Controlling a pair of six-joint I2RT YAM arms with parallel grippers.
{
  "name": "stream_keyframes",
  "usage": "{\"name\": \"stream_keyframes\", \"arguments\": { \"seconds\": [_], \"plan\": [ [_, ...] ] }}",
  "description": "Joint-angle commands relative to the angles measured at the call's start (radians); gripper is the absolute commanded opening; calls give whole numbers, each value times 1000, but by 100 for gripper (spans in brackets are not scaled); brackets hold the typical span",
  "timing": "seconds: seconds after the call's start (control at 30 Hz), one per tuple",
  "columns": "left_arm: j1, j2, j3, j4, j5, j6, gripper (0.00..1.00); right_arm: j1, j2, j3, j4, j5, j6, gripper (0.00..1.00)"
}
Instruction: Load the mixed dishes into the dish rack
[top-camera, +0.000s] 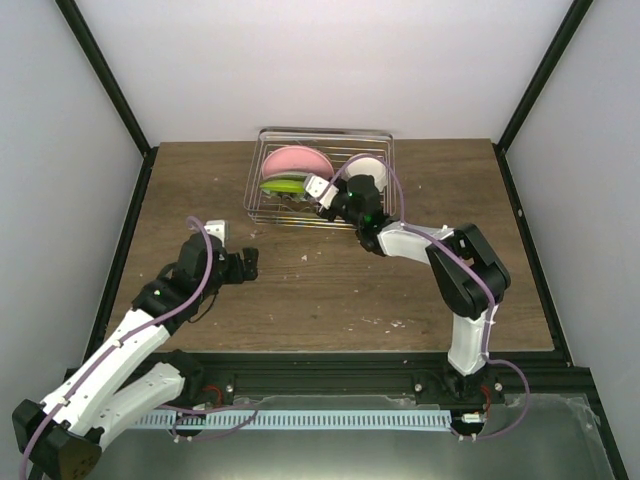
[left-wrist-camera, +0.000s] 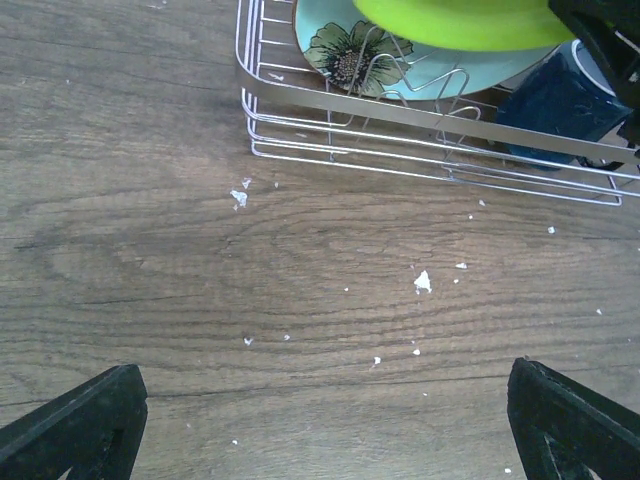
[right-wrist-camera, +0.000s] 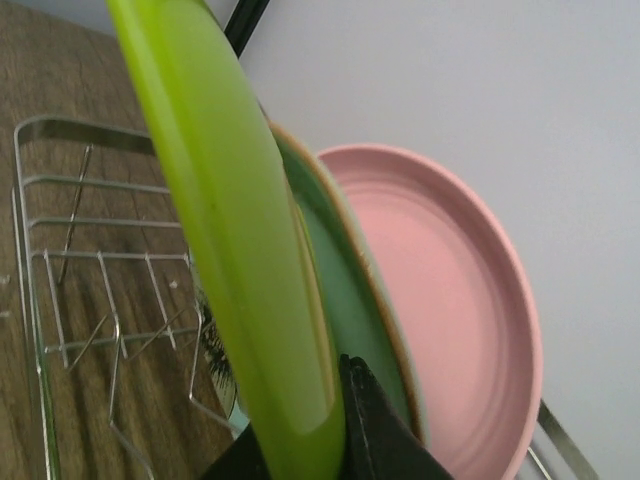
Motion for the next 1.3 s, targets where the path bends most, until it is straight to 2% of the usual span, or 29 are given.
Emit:
{"name": "stream_keyframes", "arguments": {
  "seconds": [0.0, 0.5, 0.67, 0.93, 1.27],
  "plan": [
    [8, -9, -5, 9, 9, 15, 100, 5, 7, 52, -72, 30, -48, 1],
    [10, -1, -8, 17, 18, 16, 100, 2, 68, 105, -213, 133, -162, 3],
    [13, 2, -11, 21, 22, 16, 100, -1, 80, 111, -215, 167, -153, 21],
    [14, 1, -15, 22, 27, 16, 100, -4, 56, 107, -265, 195, -142, 41],
    [17, -5, -20, 24, 35, 16, 100, -4, -124, -38, -266, 166, -101, 69]
  ]
}}
